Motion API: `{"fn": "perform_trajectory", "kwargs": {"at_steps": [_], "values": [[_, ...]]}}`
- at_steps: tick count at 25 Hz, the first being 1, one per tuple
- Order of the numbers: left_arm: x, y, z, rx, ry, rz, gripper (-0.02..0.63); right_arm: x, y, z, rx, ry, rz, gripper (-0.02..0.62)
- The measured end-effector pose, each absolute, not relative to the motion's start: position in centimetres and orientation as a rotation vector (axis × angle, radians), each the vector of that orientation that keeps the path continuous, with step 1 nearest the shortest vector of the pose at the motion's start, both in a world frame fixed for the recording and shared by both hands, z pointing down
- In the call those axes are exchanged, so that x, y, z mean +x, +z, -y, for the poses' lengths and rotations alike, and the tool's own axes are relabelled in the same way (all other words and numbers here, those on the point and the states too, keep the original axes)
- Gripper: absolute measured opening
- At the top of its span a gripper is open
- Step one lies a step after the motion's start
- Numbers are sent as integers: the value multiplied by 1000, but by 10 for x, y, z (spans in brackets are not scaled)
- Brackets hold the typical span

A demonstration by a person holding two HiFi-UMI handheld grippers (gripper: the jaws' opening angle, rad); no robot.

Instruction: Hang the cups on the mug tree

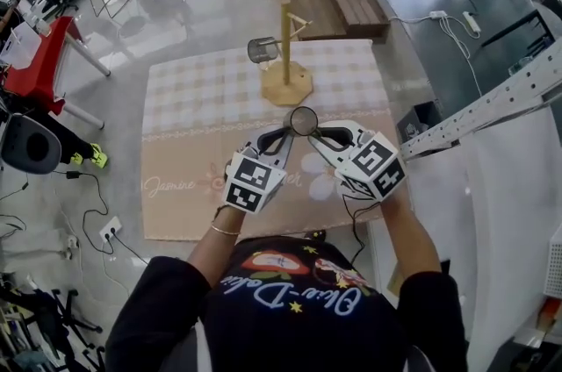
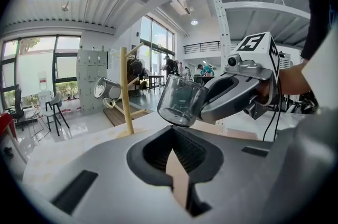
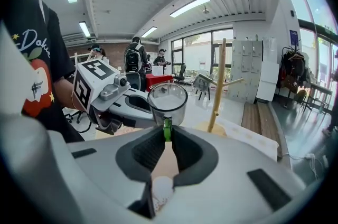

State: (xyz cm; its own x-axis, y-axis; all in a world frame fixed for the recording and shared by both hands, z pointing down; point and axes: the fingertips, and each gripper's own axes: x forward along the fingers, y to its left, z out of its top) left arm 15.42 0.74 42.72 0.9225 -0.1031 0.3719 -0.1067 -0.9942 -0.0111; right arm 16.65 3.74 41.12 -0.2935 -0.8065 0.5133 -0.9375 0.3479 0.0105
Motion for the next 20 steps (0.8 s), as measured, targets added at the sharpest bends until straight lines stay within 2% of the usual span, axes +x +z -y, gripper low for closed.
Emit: {"fn": "perform_trajectory", "kwargs": {"at_steps": [20], "values": [[188,416,-60,3104,573,220,3,194,398,-87,1493,325,2230,46]]}}
